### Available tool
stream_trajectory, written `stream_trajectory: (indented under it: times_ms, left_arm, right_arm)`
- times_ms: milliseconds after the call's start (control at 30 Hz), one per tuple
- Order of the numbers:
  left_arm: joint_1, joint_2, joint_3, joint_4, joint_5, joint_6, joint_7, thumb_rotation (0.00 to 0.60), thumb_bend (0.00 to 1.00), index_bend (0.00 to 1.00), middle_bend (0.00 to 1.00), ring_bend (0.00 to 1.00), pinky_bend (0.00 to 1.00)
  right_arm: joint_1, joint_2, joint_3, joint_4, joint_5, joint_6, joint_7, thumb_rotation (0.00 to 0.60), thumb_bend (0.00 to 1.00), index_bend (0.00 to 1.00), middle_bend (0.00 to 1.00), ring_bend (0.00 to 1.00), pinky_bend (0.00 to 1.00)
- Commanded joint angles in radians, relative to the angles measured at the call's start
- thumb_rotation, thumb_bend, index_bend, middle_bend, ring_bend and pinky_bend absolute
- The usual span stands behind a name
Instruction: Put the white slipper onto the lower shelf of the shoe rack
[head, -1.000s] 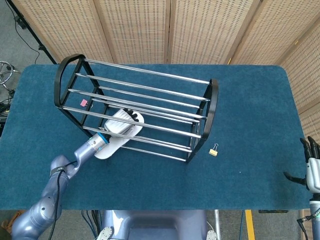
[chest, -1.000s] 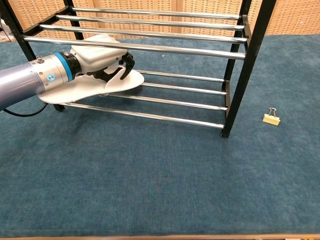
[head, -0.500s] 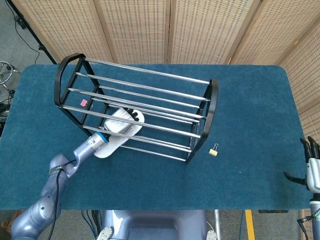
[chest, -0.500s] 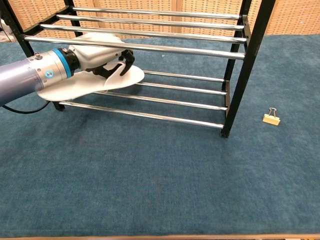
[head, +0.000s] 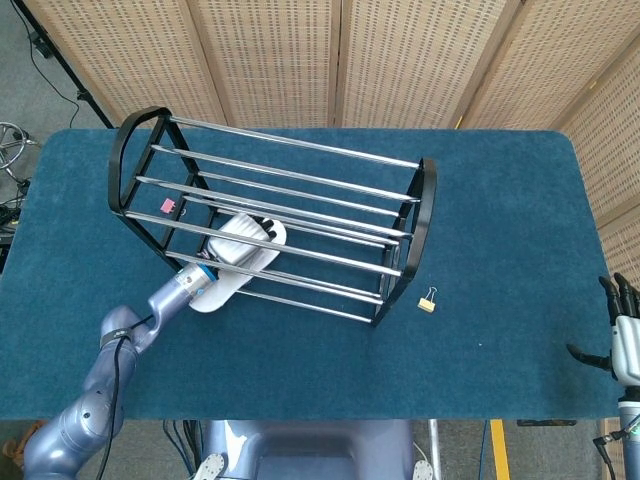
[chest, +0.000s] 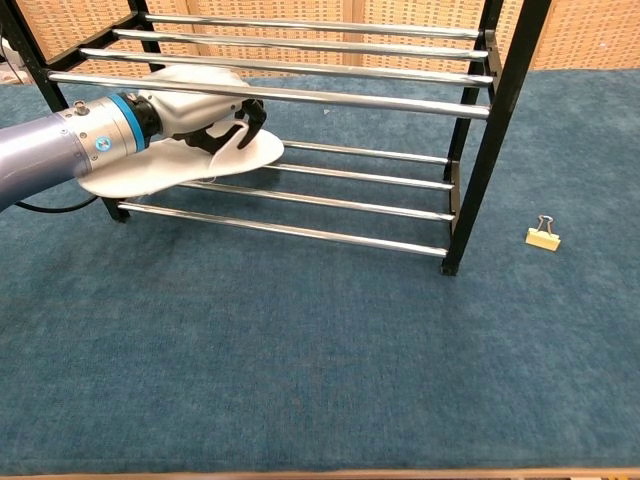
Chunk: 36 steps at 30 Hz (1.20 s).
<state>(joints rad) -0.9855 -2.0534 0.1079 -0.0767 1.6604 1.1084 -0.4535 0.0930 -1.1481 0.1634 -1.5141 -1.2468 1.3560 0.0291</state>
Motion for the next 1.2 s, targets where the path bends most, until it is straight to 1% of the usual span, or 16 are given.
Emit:
stream_trajectory:
  times_ms: [33,100,200,300,533,767,900,1067,1200]
  left_arm:
    - [0.002,0.001,0.0,-0.002,-0.001,-0.009,0.0,0.6,0.62,0.65,0.41,0.37,0.56]
    - [0.004,0.002,0.0,-0.002,-0.001,-0.004,0.003,0.6,0.6,0.6,0.35,0.31,0.56]
    - [0.006,0.003,-0.004,-0.004,-0.006,0.003,0.0,0.6,0.56,0.55,0.29,0.26,0.54]
    - [0.009,0.008,-0.004,-0.006,-0.006,0.011,-0.006,0.6,0.53,0.53,0.29,0.24,0.53]
    - [0.02,0.015,0.001,-0.011,-0.002,0.027,-0.014,0.6,0.5,0.52,0.28,0.22,0.52]
    - [0.032,0.021,0.003,-0.02,-0.001,0.028,-0.029,0.6,0.48,0.47,0.24,0.18,0.45]
    - [0.039,0.025,0.003,-0.024,-0.001,0.037,-0.039,0.6,0.45,0.43,0.2,0.14,0.4]
    - [0.056,0.04,0.009,-0.034,0.004,0.052,-0.061,0.6,0.44,0.38,0.17,0.13,0.38]
    - [0.069,0.047,0.009,-0.043,0.004,0.077,-0.081,0.6,0.44,0.37,0.17,0.13,0.38]
  right_arm:
    - [0.0,0.0,0.0,-0.001,0.0,0.001,0.0,0.6,0.0,0.0,0.0,0.0,0.0]
    - [0.0,0.001,0.0,-0.001,-0.001,0.001,0.001,0.6,0.0,0.0,0.0,0.0,0.0]
    - [0.0,0.002,0.0,-0.003,-0.003,0.002,0.003,0.6,0.0,0.0,0.0,0.0,0.0]
    - [-0.002,0.004,0.0,-0.006,-0.007,0.007,0.006,0.6,0.0,0.0,0.0,0.0,0.0]
    - [-0.004,0.008,-0.002,-0.014,-0.017,0.013,0.011,0.6,0.0,0.0,0.0,0.0,0.0]
    - [-0.007,0.012,-0.004,-0.021,-0.026,0.022,0.012,0.6,0.0,0.0,0.0,0.0,0.0]
    - [-0.009,0.014,-0.005,-0.026,-0.032,0.028,0.012,0.6,0.0,0.0,0.0,0.0,0.0]
    - [-0.011,0.015,-0.01,-0.037,-0.043,0.036,0.008,0.6,0.0,0.0,0.0,0.0,0.0]
    - [-0.012,0.017,-0.013,-0.045,-0.053,0.041,0.007,0.6,0.0,0.0,0.0,0.0,0.0]
